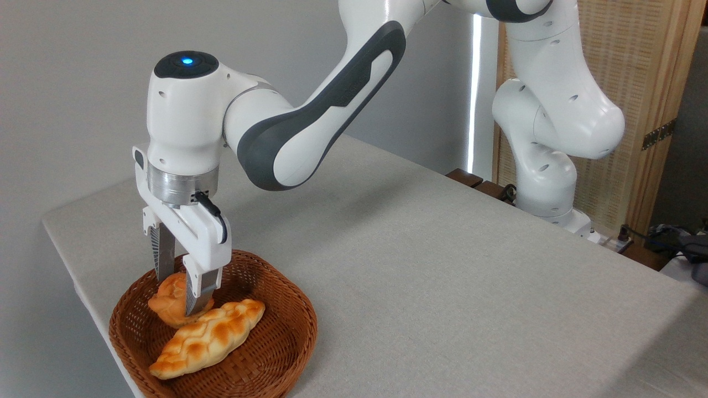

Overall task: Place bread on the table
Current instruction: 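Close the gripper on the small round bun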

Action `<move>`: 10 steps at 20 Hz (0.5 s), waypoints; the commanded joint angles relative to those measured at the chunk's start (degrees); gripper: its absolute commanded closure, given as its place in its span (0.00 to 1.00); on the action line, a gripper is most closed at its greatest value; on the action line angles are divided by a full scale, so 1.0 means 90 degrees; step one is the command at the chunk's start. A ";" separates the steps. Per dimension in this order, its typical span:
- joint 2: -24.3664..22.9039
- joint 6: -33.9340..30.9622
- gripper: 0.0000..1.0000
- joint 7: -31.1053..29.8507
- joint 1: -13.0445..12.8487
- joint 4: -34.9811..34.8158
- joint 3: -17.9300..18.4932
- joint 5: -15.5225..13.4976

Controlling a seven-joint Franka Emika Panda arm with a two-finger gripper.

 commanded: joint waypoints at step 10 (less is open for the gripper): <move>0.0009 0.0137 0.59 0.0104 0.0030 -0.0092 -0.0028 -0.0039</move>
